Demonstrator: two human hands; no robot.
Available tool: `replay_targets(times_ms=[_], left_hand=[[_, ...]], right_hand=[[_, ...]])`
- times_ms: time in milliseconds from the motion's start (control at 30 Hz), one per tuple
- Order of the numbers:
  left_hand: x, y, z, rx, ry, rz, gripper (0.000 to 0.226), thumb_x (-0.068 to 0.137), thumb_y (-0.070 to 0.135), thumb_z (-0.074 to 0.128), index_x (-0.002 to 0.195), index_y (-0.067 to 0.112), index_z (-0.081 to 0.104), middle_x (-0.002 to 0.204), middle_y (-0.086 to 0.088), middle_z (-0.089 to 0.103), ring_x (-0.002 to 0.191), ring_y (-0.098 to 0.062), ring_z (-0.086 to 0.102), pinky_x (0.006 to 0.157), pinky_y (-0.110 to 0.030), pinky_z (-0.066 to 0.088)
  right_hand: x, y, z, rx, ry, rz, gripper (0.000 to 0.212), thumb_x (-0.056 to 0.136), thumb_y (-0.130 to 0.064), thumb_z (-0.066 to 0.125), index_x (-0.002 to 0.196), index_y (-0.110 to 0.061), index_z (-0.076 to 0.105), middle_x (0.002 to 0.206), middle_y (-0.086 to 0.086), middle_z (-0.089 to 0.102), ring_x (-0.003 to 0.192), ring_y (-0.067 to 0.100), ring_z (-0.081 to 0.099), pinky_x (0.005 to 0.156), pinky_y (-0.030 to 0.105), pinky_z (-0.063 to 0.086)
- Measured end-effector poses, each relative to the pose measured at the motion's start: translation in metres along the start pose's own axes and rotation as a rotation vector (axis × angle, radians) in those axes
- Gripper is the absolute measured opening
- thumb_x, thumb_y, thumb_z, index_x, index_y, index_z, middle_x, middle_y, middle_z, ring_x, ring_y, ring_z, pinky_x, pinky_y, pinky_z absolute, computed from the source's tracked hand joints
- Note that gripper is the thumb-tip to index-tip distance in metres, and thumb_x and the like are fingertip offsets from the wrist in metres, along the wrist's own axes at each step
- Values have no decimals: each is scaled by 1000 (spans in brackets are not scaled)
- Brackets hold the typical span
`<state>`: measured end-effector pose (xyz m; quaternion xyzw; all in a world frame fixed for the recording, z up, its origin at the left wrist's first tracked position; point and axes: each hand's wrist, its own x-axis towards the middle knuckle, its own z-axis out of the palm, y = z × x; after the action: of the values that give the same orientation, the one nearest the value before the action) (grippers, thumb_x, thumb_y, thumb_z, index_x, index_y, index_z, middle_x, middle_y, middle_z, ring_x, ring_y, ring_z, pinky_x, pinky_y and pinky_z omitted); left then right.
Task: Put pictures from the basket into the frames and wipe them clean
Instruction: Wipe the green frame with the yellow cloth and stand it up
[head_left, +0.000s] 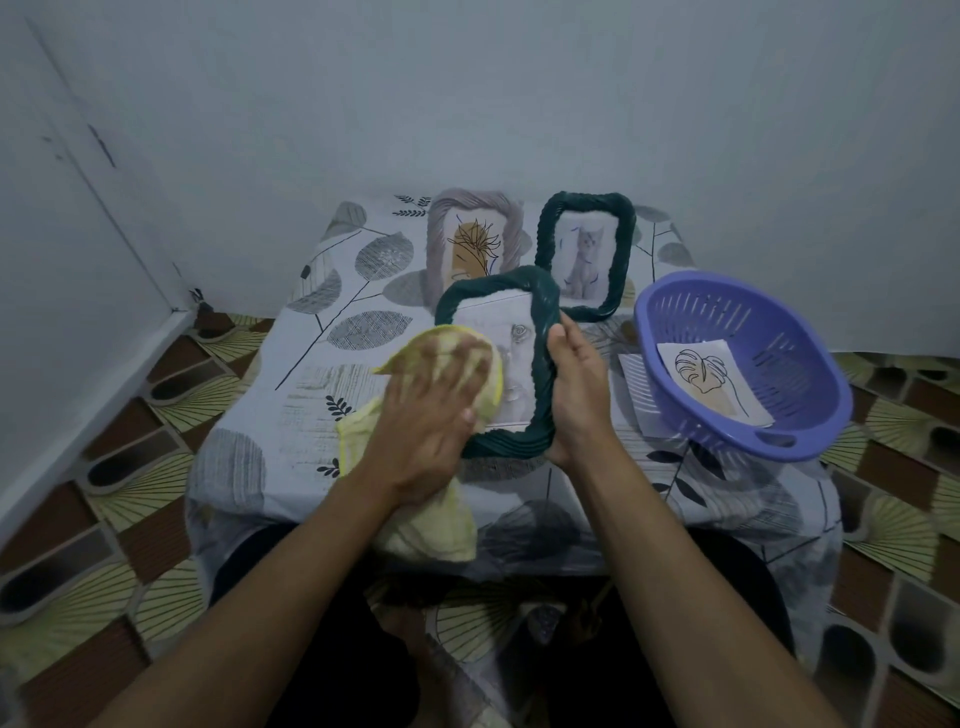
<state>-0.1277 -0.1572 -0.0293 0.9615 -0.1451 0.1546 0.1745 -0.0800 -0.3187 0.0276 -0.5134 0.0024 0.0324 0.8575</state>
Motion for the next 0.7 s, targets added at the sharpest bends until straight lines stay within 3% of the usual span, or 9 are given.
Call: replay_targets(times_ms=[67, 133, 233, 333, 467, 567, 633, 700], left_hand=[[15, -13, -6, -50, 26, -156, 55, 98, 60, -5, 149, 49, -23, 162, 13, -27, 150, -20, -23, 122, -53, -6], [32, -16, -16, -256, 81, -265, 59, 102, 57, 4, 155, 38, -16, 164, 5, -24, 151, -18, -21, 123, -42, -7], [46, -6, -30, -445, 143, -378, 58, 109, 39, 19, 159, 23, -3, 167, 5, -7, 152, -6, -7, 123, -27, -2], [38, 11, -29, -520, 141, -454, 58, 109, 37, 22, 160, 23, -1, 167, 5, 3, 152, -8, 4, 117, -19, 1], [12, 29, -8, -703, 139, -502, 61, 106, 44, 28, 159, 19, 11, 163, -2, 26, 149, -17, 26, 122, -36, 20], [0, 34, -4, -769, 196, -503, 47, 105, 40, 36, 146, 17, 36, 138, 3, 54, 123, -7, 52, 100, -29, 39], [1, 33, -7, -794, 242, -570, 32, 105, 38, 42, 128, 17, 49, 113, 7, 62, 101, -1, 57, 83, -29, 39], [5, 30, -9, -783, 307, -638, 28, 104, 39, 44, 115, 16, 54, 101, 6, 62, 92, -2, 57, 77, -31, 39]], right_hand=[[-5, 3, 2, -54, -38, -14, 30, 107, -13, 40, 130, -7, 59, 106, 5, 74, 97, 20, 70, 84, 35, 59], [-11, 8, 5, -115, -56, -17, 30, 107, -13, 40, 130, -9, 59, 105, 2, 75, 93, 15, 71, 78, 30, 59], [-15, 10, 8, -145, -44, -27, 30, 107, -14, 42, 131, -9, 59, 109, 4, 74, 96, 15, 71, 82, 31, 59], [-11, 6, 6, -122, -1, -56, 28, 106, -14, 43, 128, -10, 60, 102, 0, 75, 92, 13, 71, 81, 30, 59], [-2, -3, 2, -53, 77, -105, 27, 107, -15, 43, 125, -6, 60, 102, 1, 74, 95, 17, 70, 85, 37, 59], [-1, -1, 0, -20, 94, -62, 27, 107, -16, 42, 126, -10, 59, 108, 5, 73, 100, 21, 70, 91, 43, 57], [-2, 3, 0, -13, 79, -18, 27, 107, -20, 41, 130, -20, 57, 119, 3, 69, 112, 24, 66, 99, 48, 53], [-4, 3, 3, -59, 12, -6, 30, 108, -29, 39, 136, -33, 49, 125, -9, 64, 116, 15, 63, 99, 42, 53]])
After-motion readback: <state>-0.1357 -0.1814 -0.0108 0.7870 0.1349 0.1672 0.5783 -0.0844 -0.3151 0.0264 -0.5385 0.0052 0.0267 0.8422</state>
